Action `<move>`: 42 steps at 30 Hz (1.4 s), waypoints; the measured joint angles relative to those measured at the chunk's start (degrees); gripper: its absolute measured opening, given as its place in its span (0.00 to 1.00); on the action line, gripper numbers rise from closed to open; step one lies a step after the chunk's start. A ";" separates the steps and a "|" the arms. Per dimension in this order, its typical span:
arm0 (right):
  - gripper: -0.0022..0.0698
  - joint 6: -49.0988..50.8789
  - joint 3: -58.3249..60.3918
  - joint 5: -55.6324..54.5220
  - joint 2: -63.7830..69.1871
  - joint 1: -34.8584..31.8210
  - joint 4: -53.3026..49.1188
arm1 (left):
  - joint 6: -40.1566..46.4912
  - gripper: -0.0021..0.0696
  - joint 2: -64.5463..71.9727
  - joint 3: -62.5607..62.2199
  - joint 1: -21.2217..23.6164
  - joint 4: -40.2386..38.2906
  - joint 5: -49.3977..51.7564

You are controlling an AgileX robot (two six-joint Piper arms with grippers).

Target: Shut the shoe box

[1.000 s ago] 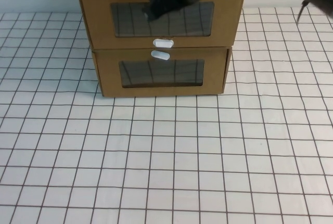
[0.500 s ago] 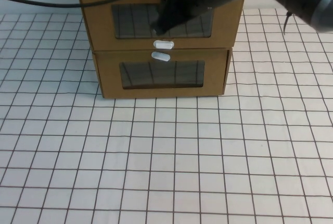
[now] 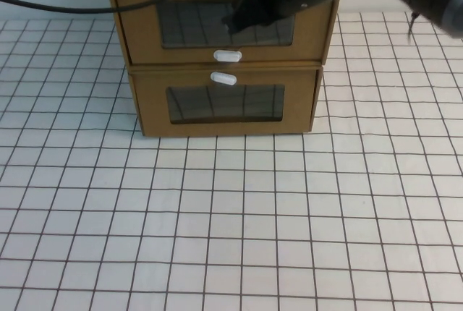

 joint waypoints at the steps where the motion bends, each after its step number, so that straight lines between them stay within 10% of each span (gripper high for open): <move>1: 0.01 -1.85 0.00 1.28 -0.70 -0.24 1.89 | 0.02 0.02 -0.37 0.00 0.69 0.13 0.72; 19: 0.01 1.85 0.00 13.25 -22.82 -7.78 -4.54 | -0.41 0.02 -19.70 0.80 22.66 -6.81 3.58; 29: 0.01 1.38 7.51 11.91 -41.88 -8.15 -5.21 | 4.37 0.02 -35.63 18.71 21.33 -12.31 3.93; 42: 0.01 8.05 49.55 1.56 -74.94 -8.15 -5.61 | 11.08 0.02 -55.34 51.36 10.50 -13.26 3.71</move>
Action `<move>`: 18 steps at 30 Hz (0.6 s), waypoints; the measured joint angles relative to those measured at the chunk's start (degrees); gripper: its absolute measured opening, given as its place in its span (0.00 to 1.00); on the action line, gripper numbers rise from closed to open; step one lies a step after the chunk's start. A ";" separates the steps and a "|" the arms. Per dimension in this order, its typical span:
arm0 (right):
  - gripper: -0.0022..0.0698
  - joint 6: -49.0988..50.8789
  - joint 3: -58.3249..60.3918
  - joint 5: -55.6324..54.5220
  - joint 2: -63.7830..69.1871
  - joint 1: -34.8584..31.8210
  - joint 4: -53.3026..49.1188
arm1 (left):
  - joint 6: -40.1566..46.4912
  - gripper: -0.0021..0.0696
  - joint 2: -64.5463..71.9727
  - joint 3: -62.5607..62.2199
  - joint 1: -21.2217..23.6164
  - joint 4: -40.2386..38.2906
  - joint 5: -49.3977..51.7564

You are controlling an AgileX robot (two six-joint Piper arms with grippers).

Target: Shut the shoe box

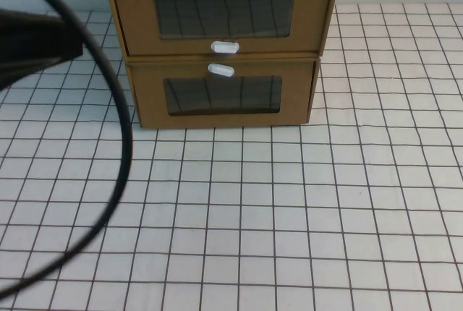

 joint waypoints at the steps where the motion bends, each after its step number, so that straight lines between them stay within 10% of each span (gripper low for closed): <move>1: 0.01 0.24 3.37 -0.80 -2.34 0.00 0.00 | 0.03 0.02 -2.08 1.53 0.00 0.00 -0.09; 18: 0.01 0.96 34.37 -12.62 -29.70 0.00 3.13 | -5.75 0.02 -39.58 13.19 -3.38 8.76 -6.34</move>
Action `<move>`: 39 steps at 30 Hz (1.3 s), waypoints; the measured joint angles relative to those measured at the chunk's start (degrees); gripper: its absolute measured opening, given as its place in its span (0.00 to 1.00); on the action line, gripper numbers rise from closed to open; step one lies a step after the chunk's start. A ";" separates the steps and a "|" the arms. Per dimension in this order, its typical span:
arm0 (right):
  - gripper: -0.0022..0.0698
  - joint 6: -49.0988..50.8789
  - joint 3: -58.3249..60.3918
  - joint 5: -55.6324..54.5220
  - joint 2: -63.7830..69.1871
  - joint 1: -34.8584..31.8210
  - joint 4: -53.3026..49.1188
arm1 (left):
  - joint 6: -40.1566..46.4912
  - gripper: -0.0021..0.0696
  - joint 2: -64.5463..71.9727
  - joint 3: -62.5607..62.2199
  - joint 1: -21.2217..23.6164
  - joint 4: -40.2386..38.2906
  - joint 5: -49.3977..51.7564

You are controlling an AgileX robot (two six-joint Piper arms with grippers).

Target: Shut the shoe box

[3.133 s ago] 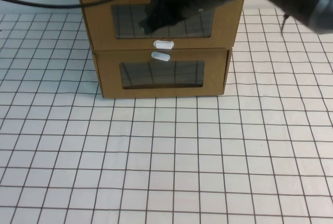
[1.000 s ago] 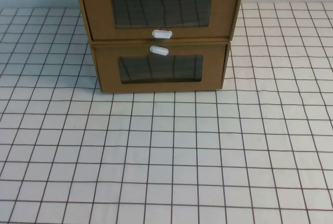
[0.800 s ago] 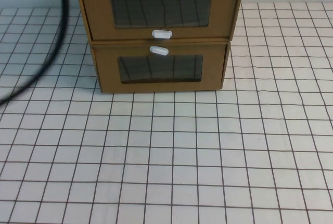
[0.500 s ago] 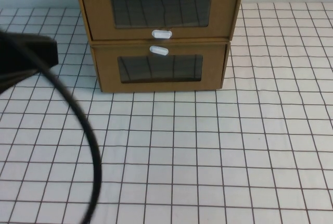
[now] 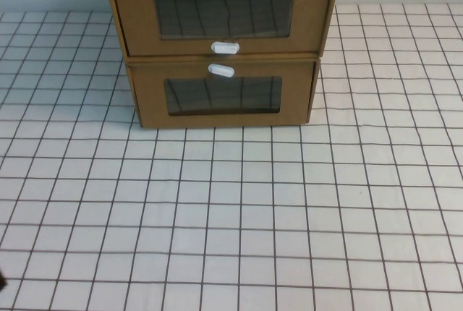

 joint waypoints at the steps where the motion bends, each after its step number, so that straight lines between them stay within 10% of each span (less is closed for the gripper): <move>1: 0.01 0.00 0.98 0.00 -0.11 0.00 0.00 | -1.75 0.02 -0.91 0.00 0.00 2.26 -1.08; 11: 0.01 0.00 11.30 0.00 -0.11 0.00 0.00 | -16.16 0.02 -1.79 0.09 0.00 18.21 -3.01; 32: 0.01 0.00 22.71 -1.47 -0.11 0.00 0.21 | -17.17 0.02 -1.79 4.17 0.00 20.28 -3.77; 39: 0.01 0.00 22.71 -1.60 -0.11 0.00 0.21 | -17.40 0.02 -2.57 16.02 0.00 26.83 -22.93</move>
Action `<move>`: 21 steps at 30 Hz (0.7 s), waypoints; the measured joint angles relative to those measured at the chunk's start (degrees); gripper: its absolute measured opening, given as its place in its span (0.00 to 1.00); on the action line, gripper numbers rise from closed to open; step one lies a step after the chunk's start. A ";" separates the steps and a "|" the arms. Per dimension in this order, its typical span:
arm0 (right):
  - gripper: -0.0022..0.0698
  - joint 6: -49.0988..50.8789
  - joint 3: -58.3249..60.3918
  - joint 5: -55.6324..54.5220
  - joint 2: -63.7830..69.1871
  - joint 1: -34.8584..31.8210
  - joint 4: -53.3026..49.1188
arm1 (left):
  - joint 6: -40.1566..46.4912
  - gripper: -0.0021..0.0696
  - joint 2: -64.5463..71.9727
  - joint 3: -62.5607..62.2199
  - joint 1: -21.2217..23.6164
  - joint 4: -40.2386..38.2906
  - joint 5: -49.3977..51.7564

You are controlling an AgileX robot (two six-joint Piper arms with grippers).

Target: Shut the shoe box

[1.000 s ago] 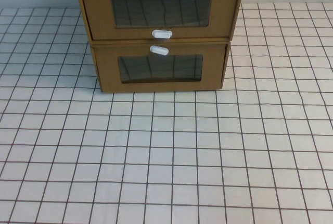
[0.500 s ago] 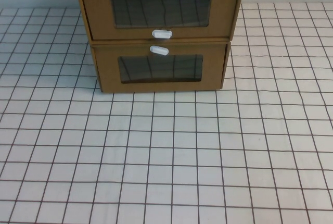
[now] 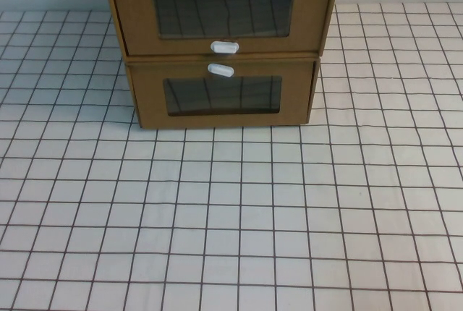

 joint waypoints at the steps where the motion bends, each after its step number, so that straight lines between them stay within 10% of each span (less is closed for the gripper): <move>1: 0.01 0.00 0.00 0.00 0.00 0.00 0.00 | 0.00 0.02 -0.79 2.44 -0.13 1.02 -4.42; 10: 0.01 0.00 0.00 -0.03 0.00 0.00 0.13 | -11.05 0.02 -11.24 25.08 -4.85 18.89 -32.46; 21: 0.01 0.00 0.00 -0.03 0.00 0.00 0.15 | -27.62 0.02 -14.32 39.87 -5.86 29.18 -26.68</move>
